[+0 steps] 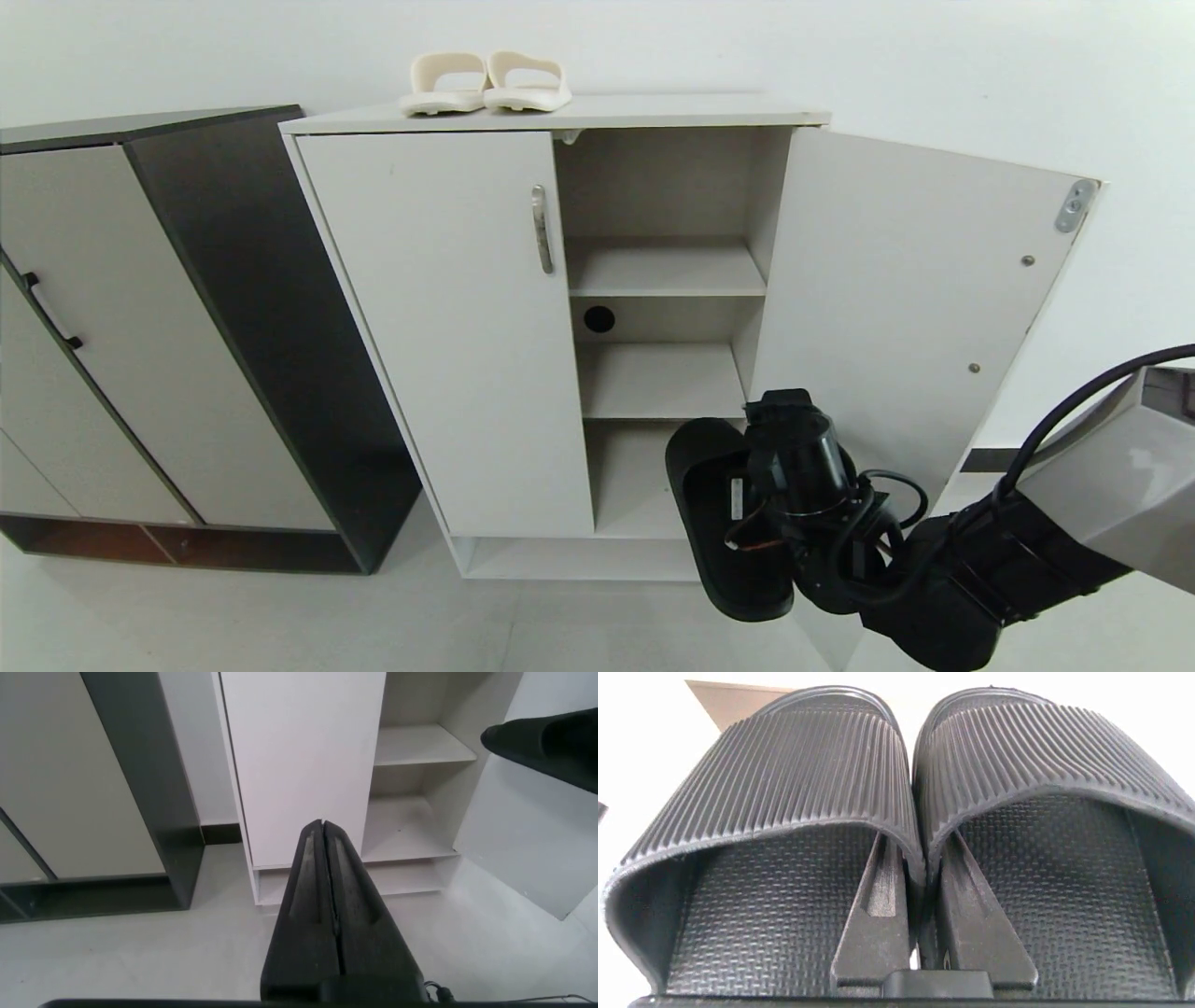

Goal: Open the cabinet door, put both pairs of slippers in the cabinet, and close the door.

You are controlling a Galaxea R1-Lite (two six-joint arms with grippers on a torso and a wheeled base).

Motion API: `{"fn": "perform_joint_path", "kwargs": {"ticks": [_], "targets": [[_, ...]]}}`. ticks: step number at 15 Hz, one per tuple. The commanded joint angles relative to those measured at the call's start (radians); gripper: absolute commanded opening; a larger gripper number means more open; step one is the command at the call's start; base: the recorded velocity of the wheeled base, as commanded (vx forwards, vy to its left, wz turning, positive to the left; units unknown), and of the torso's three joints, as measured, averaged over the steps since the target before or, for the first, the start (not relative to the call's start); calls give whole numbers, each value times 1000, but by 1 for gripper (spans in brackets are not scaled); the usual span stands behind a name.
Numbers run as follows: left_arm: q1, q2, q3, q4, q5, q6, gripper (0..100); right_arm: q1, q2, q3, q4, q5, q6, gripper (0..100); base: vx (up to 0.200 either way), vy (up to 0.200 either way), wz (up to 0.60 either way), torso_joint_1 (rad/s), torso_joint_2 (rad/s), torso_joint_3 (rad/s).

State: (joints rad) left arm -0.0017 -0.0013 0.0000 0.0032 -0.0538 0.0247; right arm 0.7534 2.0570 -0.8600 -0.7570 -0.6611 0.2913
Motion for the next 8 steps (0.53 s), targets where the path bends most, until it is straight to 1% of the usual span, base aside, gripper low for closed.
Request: {"fn": "perform_joint_path", "kwargs": {"ticks": [1, 6, 8], "targets": [[0, 1, 0, 0, 0, 0, 0, -3, 6, -1, -1, 0, 0, 0, 0, 0, 0, 0, 0, 0], [0, 1, 0, 0, 0, -2, 0, -5, 18, -4, -2, -17, -1, 0, 0, 0, 0, 0, 0, 0], [0, 1, 0, 0, 0, -2, 0, 11, 8, -4, -5, -26, -3, 0, 0, 0, 0, 0, 0, 0]]}}
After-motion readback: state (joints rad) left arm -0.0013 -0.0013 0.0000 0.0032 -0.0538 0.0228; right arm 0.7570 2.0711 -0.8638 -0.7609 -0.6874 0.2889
